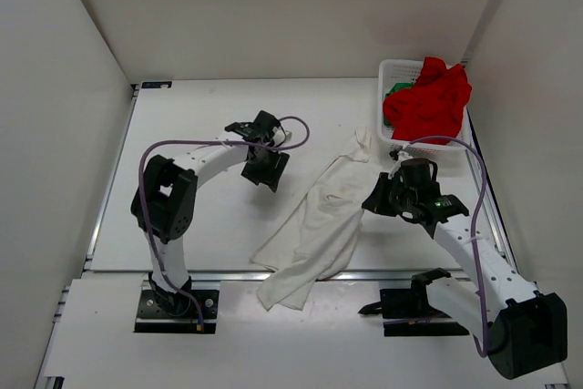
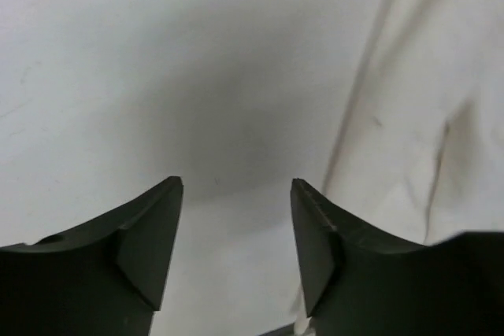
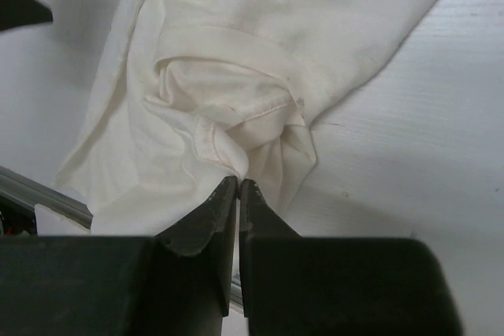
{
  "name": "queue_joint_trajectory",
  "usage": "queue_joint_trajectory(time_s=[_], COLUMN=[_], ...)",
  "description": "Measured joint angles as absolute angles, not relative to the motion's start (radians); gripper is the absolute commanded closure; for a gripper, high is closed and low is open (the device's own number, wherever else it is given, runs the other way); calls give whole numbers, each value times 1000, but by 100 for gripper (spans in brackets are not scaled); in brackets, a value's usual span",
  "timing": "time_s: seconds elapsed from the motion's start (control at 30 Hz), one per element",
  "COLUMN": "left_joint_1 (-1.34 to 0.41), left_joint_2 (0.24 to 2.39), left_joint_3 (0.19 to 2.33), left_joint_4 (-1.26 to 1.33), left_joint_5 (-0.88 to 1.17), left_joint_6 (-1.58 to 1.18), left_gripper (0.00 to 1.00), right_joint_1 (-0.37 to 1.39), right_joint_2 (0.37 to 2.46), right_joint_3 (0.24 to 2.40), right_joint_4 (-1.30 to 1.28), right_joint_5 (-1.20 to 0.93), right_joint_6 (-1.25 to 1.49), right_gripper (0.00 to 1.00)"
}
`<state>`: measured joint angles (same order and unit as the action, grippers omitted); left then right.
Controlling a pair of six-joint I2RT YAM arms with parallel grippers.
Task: Fold and stack the t-shirts
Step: Flatten out the tshirt
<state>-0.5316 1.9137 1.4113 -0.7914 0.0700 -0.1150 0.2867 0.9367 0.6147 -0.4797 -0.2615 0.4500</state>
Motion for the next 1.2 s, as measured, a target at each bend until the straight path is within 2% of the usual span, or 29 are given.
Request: queue_joint_trajectory(time_s=[0.07,0.17,0.3,0.4,0.43,0.5,0.57,0.6,0.63,0.67,0.7,0.77,0.83,0.93,1.0,1.07,1.1,1.13,1.2], left_joint_1=[-591,-713,-793,-793,-793,-797,-809,-817,-822,-824,-826,-826,-813,-783,-770,-770,-776,-784,-809], left_joint_2=[1861,1837,1858,1904,1921,1975,2025,2051,2073,2078,2080,2080,2076,2055,2046,2046,2049,2053,2068], left_joint_3=[1389,1388,1390,1411,1421,1456,1485,1499,1514,1524,1531,1532,1530,1516,1513,1514,1514,1514,1514], left_joint_4=[-810,-834,-865,-896,-902,-919,-927,-932,-943,-950,-954,-954,-949,-933,-934,-932,-934,-934,-934], left_joint_5=[75,52,60,50,41,14,-6,-13,-20,-23,-21,-11,9,48,64,71,78,89,105], left_joint_6=[-86,-49,-17,3,6,13,21,25,31,35,42,47,42,34,33,29,30,31,32], left_gripper=[22,21,30,51,56,74,85,84,78,64,56,30,19,15,21,36,49,56,84], right_joint_1=[274,232,215,216,216,216,216,215,213,210,205,188,179,175,175,176,176,176,175], right_joint_2=[931,904,871,860,858,858,858,858,858,859,859,862,868,875,876,876,878,881,891], right_joint_3=[617,614,612,612,612,614,619,620,623,625,626,626,626,626,626,626,627,630,643], right_joint_4=[-478,-488,-496,-507,-510,-519,-530,-532,-535,-535,-537,-539,-538,-537,-537,-537,-537,-540,-548], right_joint_5=[-266,-278,-279,-280,-282,-283,-286,-289,-291,-294,-298,-307,-312,-318,-324,-328,-330,-332,-337], right_joint_6=[442,432,420,415,414,410,403,399,395,391,387,379,372,365,362,361,361,357,347], right_gripper=[100,100,100,100,100,100,100,100,100,100,100,100,100,100,100,100,100,100,100])
